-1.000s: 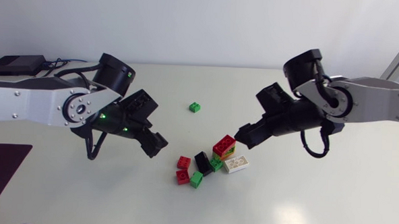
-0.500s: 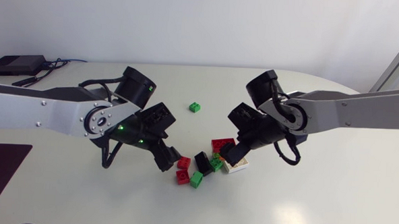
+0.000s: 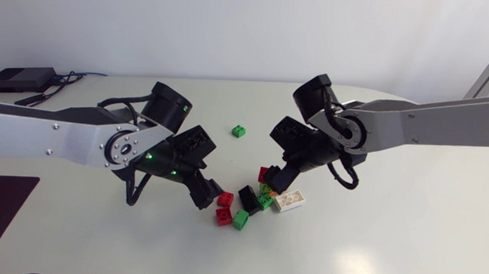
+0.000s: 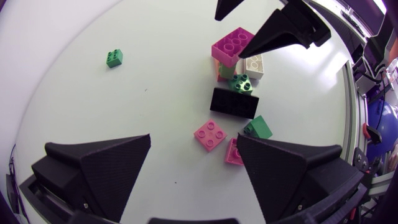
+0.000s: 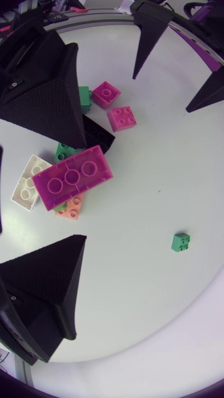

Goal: Sort duplo bricks by size, large to the right and small to the left

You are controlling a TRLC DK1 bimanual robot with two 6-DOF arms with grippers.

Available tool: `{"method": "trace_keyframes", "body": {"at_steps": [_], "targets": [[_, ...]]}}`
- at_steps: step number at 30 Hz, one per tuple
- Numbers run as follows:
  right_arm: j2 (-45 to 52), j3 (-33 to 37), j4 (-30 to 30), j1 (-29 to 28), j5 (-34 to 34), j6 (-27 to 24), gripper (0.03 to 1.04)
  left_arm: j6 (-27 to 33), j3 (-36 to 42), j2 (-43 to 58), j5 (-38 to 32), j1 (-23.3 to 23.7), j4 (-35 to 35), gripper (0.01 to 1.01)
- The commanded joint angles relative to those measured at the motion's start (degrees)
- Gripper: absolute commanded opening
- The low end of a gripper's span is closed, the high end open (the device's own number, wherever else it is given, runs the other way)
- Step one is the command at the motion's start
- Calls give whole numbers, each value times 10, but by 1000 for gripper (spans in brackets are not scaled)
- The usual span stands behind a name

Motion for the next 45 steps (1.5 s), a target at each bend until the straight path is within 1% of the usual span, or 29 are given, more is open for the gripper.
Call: {"method": "trace_keyframes", "body": {"at_steps": [1, 4, 5, 6, 8, 9, 11, 12, 13, 15, 20, 23, 25, 30, 33, 37, 40, 42, 45], "targets": [[18, 5, -11, 1, -2, -29, 997, 15, 2, 16, 6, -1, 8, 962], [21, -2, -18, 1, -9, -42, 992, 14, 2, 17, 6, -2, 8, 962], [21, -6, -18, 1, -9, -44, 948, 14, 2, 17, 6, -2, 8, 962], [20, -10, -18, 4, -9, -50, 880, 14, 2, 17, 6, -2, 8, 962], [18, -13, -18, 5, -9, -51, 784, 14, 1, 17, 6, -2, 8, 962], [17, -13, -18, 6, -9, -51, 708, 14, 1, 17, 6, -2, 8, 962], [16, -12, -20, 7, -9, -49, 510, 14, 0, 16, 6, -2, 8, 962], [17, -12, -20, 7, -9, -49, 441, 14, 0, 15, 6, -2, 8, 962], [19, -13, -21, 7, -9, -50, 411, 14, 0, 14, 6, -2, 8, 962], [23, -18, -22, 8, -9, -52, 408, 14, 0, 13, 6, -2, 8, 962], [11, -28, -22, 8, -15, -55, 357, 14, -1, 13, 6, -3, 8, 961], [-27, -38, -19, -1, -16, -51, 357, 15, -2, 11, 6, -7, 7, 961], [-71, -48, -20, -18, -15, -46, 357, 20, -2, 10, 6, -13, 5, 961], [-166, -91, -21, -72, -17, -41, 354, 31, 6, 24, 6, -28, -6, 959], [-189, -121, -19, -118, -17, -40, 354, 39, 18, 36, 9, -35, -26, 957], [-185, -158, -13, -190, -18, -48, 354, 44, 20, 45, 12, -45, -44, 957], [-168, -185, 7, -232, -18, -57, 354, 59, 16, 48, 12, -49, -51, 957], [-151, -192, 12, -250, -18, -63, 354, 71, 16, 49, 13, -51, -55, 957], [-118, -198, 23, -262, -17, -68, 356, 92, 22, 57, 16, -58, -67, 957]]}}
